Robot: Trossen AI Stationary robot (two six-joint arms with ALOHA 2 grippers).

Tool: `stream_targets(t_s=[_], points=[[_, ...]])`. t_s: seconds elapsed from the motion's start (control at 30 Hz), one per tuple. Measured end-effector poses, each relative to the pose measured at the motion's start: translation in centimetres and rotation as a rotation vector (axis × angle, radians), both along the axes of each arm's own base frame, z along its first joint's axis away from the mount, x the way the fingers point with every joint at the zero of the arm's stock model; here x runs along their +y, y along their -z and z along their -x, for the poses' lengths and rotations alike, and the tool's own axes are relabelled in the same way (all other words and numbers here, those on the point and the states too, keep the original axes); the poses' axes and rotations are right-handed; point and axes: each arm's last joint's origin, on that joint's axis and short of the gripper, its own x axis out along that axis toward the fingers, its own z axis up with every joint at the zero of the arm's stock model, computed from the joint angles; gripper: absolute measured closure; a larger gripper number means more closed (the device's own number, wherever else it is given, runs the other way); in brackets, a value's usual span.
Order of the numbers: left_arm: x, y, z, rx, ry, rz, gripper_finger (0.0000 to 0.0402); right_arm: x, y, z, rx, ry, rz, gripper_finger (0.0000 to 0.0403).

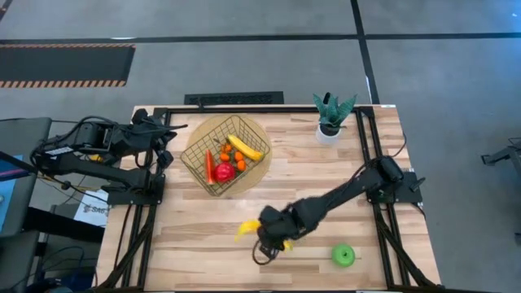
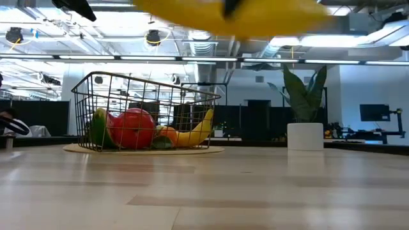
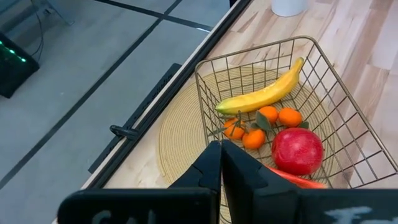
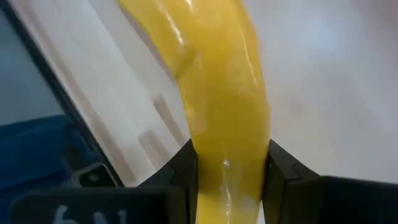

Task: Build produce basket
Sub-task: Put the yellow banana into the wire basket

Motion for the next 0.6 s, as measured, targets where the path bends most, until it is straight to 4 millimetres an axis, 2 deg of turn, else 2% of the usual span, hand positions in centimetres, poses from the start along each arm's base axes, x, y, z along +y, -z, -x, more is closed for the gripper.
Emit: stream_targets(t_s=[0.17, 0.3, 0.33, 0.43, 0.6], points=[[0.0, 0.0, 0.0, 0.002, 0.002, -0.003, 0.0401, -4.5, -9.2, -0.1, -0.078, 0.027, 0.298, 0.0290], [0.0, 0.0, 0.0, 0.005, 0.003, -0.008, 0.0401, -9.0, -14.7, 0.4, -0.160, 0.067, 0.480, 0.0290], [0.0, 0.0, 0.0, 0.008, 0.006, -0.012, 0.0402, -10.2, -15.6, 0.4, -0.183, 0.072, 0.508, 0.0290], [0.0, 0.0, 0.0, 0.010, 0.009, -0.015, 0.0401, -13.8, -16.5, -0.2, -0.241, 0.078, 0.549, 0.0290], [0.0, 0.0, 0.0, 0.007, 0.009, -0.009, 0.0402, -19.9, -16.4, -1.9, -0.275, 0.118, 0.582, 0.0290]])
